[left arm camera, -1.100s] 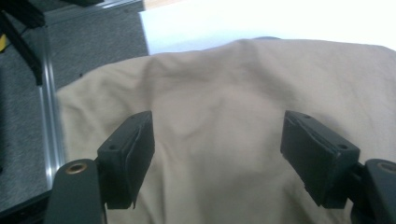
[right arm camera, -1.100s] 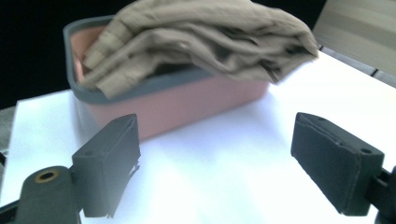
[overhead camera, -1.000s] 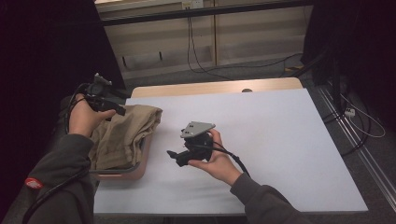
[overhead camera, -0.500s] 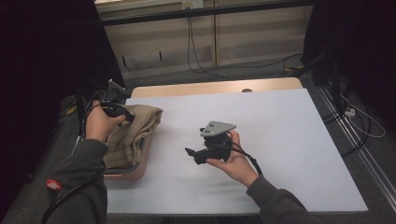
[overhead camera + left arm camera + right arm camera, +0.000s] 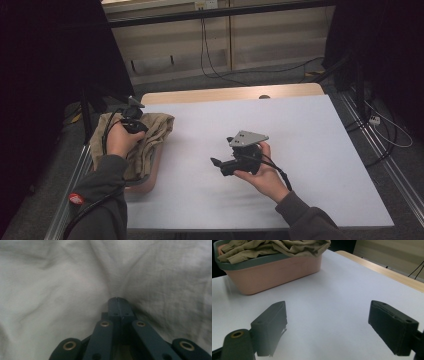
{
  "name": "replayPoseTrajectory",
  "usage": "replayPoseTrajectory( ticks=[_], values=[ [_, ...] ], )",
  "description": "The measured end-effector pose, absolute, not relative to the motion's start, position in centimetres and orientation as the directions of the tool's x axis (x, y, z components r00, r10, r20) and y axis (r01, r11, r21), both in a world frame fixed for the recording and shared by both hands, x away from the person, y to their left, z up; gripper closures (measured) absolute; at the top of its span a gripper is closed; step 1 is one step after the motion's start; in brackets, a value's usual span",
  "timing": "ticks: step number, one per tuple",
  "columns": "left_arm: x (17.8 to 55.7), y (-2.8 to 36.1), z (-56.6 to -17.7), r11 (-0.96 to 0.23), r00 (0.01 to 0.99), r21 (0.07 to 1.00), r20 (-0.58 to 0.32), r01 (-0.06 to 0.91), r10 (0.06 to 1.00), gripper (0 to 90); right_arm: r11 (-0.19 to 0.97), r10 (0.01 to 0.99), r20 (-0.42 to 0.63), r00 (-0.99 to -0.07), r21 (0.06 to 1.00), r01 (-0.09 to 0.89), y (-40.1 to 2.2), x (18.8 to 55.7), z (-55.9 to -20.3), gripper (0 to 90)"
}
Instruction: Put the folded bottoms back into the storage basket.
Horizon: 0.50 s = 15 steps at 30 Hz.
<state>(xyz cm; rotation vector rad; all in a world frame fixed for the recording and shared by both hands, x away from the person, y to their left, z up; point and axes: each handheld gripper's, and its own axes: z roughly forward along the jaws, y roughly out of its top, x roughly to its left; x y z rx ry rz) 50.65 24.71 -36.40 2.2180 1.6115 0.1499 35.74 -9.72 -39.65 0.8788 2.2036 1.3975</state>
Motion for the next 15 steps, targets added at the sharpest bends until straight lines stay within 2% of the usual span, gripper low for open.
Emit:
replayPoseTrajectory(
  ticks=[15],
  values=[
    [50.8, 25.3, -39.4, -0.206, 0.284, 0.373, -0.168, 0.904, 0.944, 90.0, 0.299, 0.698, 0.015, -0.715, 0.902, 0.311, -11.1, 35.5, -40.2, 14.5]
  ],
)
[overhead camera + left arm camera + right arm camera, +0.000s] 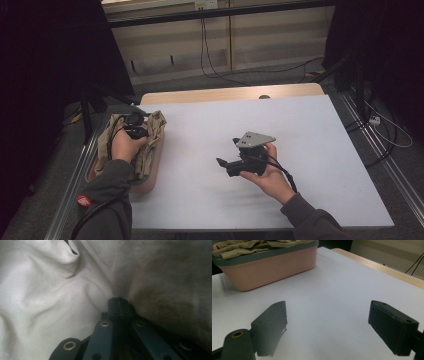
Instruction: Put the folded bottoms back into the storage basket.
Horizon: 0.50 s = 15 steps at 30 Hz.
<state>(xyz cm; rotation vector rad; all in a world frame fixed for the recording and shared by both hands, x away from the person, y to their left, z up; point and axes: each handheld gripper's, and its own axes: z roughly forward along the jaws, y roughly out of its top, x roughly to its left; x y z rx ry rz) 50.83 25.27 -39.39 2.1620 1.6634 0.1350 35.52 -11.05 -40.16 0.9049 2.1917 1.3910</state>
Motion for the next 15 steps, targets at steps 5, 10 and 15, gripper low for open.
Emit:
replayPoseTrajectory(
  ticks=[5, 10, 15],
  values=[
    [51.1, 25.4, -40.2, -0.188, 0.268, 0.38, -0.17, 0.906, 0.948, 90.0, 0.301, 0.698, 0.017, -0.716, 0.9, 0.315, -11.0, 35.6, -40.3, 14.5],
    [51.2, 25.7, -40.8, -0.169, 0.254, 0.382, -0.182, 0.909, 0.95, 90.0, 0.3, 0.698, 0.021, -0.716, 0.899, 0.32, -11.0, 35.7, -40.3, 14.6],
    [51.1, 26.2, -39.8, -0.17, 0.253, 0.376, -0.184, 0.911, 0.95, 90.0, 0.307, 0.698, 0.016, -0.716, 0.897, 0.319, -11.2, 35.6, -40.3, 14.5]
  ],
)
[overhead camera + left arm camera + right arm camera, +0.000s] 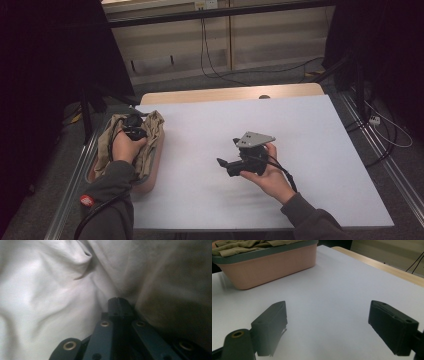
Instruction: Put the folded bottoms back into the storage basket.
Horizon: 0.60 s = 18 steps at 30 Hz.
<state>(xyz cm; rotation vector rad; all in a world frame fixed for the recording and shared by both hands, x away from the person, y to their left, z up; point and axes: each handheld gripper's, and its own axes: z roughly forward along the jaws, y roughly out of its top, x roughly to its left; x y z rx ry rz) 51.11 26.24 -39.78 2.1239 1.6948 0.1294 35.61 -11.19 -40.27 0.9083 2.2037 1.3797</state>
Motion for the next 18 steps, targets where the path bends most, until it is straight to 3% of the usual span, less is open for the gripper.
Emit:
replayPoseTrajectory(
  ticks=[10, 18],
  values=[
    [49.8, 26.6, -35.5, -0.218, 0.293, 0.37, -0.162, 0.903, 0.942, 90.0, 0.298, 0.711, 0.021, -0.703, 0.897, 0.328, -12.2, 35.6, -40.1, 14.6],
    [48.8, 26.6, -35.0, -0.228, 0.301, 0.356, -0.164, 0.906, 0.94, 90.0, 0.303, 0.715, 0.011, -0.699, 0.896, 0.325, -12.8, 35.2, -39.9, 14.5]
  ],
)
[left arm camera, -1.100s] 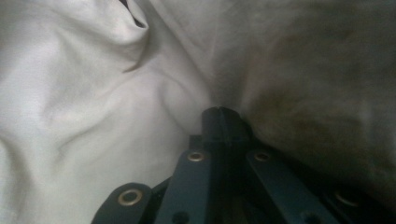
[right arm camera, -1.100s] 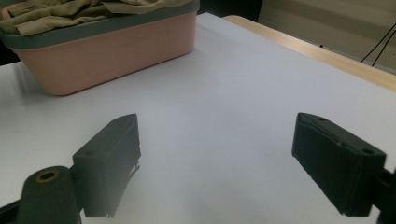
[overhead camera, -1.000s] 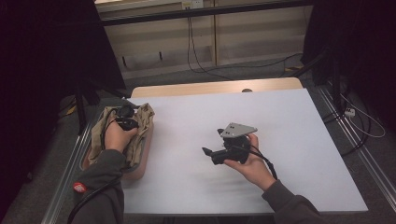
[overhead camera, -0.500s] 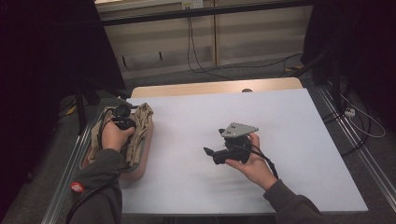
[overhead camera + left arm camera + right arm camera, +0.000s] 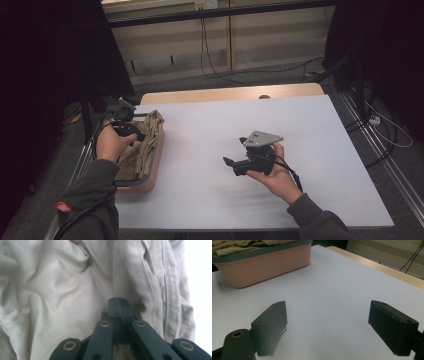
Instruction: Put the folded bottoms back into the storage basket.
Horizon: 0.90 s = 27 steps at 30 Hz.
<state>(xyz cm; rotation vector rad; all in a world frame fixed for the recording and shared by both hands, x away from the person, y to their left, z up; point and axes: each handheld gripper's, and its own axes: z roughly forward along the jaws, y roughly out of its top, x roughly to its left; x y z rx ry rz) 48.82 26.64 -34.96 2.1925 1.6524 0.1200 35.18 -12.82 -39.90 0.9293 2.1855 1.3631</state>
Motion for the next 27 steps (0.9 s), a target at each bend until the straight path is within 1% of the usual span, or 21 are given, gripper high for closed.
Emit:
replayPoseTrajectory(
  ticks=[13, 23, 27],
  values=[
    [47.8, 26.2, -35.9, -0.254, 0.329, 0.337, -0.186, 0.907, 0.926, 90.0, 0.31, 0.729, 0.035, -0.684, 0.874, 0.375, -15.7, 34.8, -41.4, 14.2],
    [48.2, 25.6, -38.2, -0.226, 0.309, 0.319, -0.236, 0.92, 0.921, 90.0, 0.317, 0.745, 0.035, -0.666, 0.86, 0.401, -17.6, 34.4, -42.5, 14.2],
    [48.3, 25.2, -39.1, -0.219, 0.3, 0.322, -0.228, 0.921, 0.926, 90.0, 0.313, 0.748, 0.036, -0.662, 0.861, 0.4, -17.8, 34.3, -42.5, 14.2]
  ],
)
